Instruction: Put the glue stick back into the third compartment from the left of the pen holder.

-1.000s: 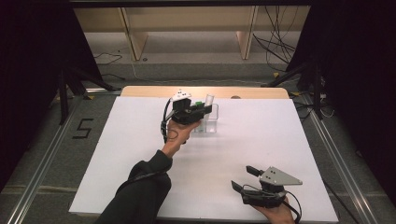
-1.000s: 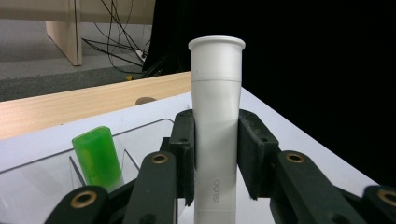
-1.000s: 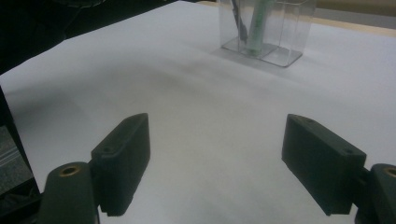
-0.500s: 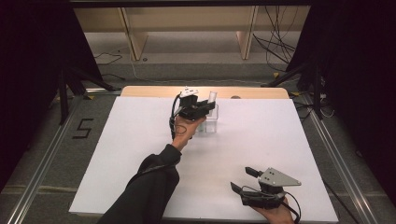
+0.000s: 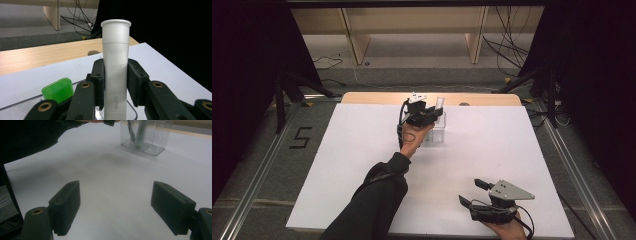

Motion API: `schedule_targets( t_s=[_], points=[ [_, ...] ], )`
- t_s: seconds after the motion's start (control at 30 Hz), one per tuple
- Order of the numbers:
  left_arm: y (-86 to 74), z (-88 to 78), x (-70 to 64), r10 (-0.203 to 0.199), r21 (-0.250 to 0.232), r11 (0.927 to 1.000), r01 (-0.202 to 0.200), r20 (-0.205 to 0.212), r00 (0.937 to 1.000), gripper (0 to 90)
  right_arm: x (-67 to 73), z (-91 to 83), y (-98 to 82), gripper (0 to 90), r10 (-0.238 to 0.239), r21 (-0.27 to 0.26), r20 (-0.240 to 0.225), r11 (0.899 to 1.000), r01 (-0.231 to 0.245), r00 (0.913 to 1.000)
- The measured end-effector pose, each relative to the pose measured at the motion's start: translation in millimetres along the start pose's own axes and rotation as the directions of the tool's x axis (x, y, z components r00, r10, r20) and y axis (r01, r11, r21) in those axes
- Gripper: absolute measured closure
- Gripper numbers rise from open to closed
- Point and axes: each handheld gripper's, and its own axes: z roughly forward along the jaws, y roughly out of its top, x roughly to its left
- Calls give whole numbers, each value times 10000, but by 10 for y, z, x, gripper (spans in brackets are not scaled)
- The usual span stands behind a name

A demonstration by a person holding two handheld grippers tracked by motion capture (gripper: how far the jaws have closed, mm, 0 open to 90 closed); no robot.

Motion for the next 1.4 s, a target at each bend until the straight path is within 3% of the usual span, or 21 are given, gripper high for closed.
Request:
schedule_targets(
  t_s=[0.83, 0.97, 1.0, 1.13, 1.23, 1.4],
  points=[
    [-25, 113, -105, 46, 609, 9981, -9, -606, 9981, 695, 18, 1, 6, 254, -136, 73, -167, 9999, 137, 9998],
    [-28, 128, -116, -264, 666, 9973, 313, -730, 9970, 686, 21, -3, 8, 256, -156, 61, -231, 9999, 157, 9996],
    [-23, 128, -119, -315, 725, 9967, 365, -689, 9971, 675, 20, -4, 8, 256, -185, 74, -238, 9998, 187, 9995],
    [18, 65, -158, -237, 808, 9963, 282, -557, 9982, 473, 17, -8, 11, 256, -152, 51, -219, 9999, 154, 9996],
    [62, -11, -168, -284, 748, 9966, 344, -799, 9964, 365, 16, -11, 10, 256, -108, 17, -240, 9999, 108, 9997],
    [95, -125, -160, -225, 900, 9956, 261, -414, 9989, 302, 20, -5, 12, 254, -147, 53, -245, 9999, 148, 9996]
  ],
)
